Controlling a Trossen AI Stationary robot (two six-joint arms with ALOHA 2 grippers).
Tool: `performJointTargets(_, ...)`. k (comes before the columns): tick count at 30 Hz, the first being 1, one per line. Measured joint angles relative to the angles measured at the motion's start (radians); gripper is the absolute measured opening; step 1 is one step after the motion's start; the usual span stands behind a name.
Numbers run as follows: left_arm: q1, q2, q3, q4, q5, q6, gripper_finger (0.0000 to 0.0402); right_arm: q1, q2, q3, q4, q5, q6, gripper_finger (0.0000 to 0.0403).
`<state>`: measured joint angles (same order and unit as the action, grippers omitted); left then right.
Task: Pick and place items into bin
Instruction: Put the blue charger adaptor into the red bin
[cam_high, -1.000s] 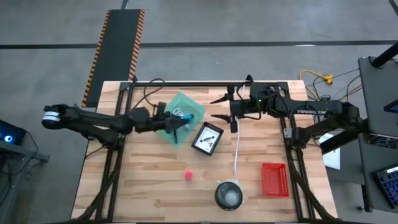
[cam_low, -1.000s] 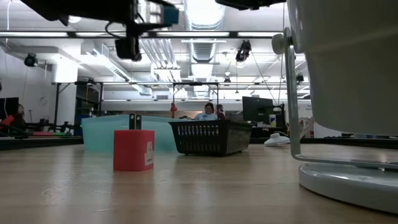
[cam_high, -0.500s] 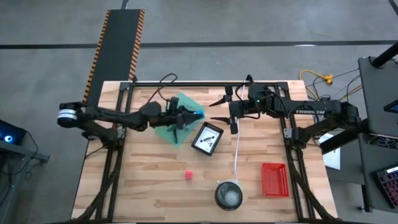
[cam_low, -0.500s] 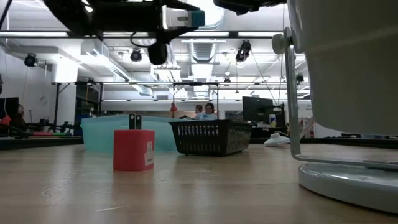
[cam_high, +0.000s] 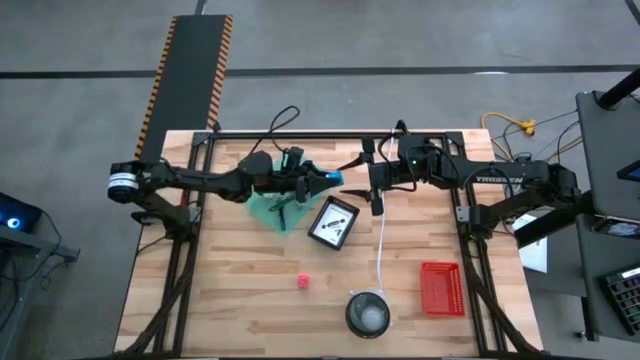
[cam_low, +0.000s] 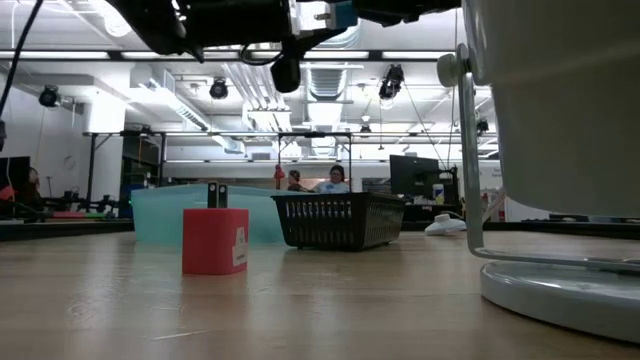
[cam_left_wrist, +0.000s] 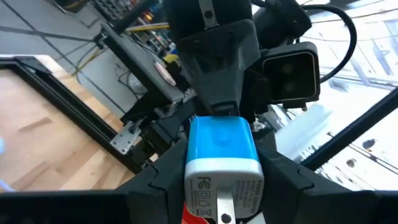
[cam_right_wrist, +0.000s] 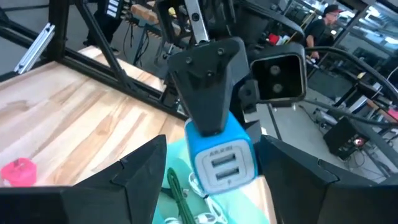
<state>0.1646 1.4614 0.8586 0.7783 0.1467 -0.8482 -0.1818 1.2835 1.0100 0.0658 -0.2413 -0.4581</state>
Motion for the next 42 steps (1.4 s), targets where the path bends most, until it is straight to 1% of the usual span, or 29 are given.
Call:
performJointTargets(2, 0.006, 0.016, 0.014, 0.0, 0.028, -0.002, 0.0131, 0.0, 0.002, 0.0, -0.004, 0.0, -0.021, 0.0242)
performJointTargets(8, 0.013, 0.052, 0.054, 0.0, 0.053, -0.005, 0.0131, 0.0, 0.002, 0.0, -0.005, -0.002, -0.066, 0.0239)
performJointTargets(16, 0.02, 0.049, 0.054, -0.002, 0.062, -0.005, 0.0131, 0.0, 0.002, 0.0, -0.004, 0.005, -0.082, 0.0219)
performJointTargets(21, 0.021, 0.05, 0.054, -0.002, 0.068, -0.007, 0.0131, 0.0, 0.002, 0.0, -0.003, 0.008, -0.117, 0.0195)
performJointTargets(28, 0.022, 0.051, 0.055, -0.004, 0.082, -0.015, 0.0131, -0.001, 0.002, 0.0, -0.008, 0.011, -0.13, 0.014)
performJointTargets(31, 0.024, 0.049, 0.055, -0.004, 0.091, -0.014, 0.0131, 0.0, 0.002, 0.0, -0.007, 0.035, -0.131, 0.0138)
performJointTargets(36, 0.028, 0.049, 0.054, -0.004, 0.087, -0.016, 0.0132, 0.0, 0.002, 0.0, -0.007, 0.037, -0.117, 0.0138)
performJointTargets(38, 0.036, 0.049, 0.054, -0.003, 0.086, -0.014, 0.0156, 0.0, 0.001, 0.0, -0.009, 0.044, -0.087, 0.0138)
performJointTargets(42, 0.064, 0.037, 0.053, 0.006, 0.081, -0.006, 0.0248, -0.003, -0.027, 0.0, -0.1, 0.043, -0.007, 0.0138)
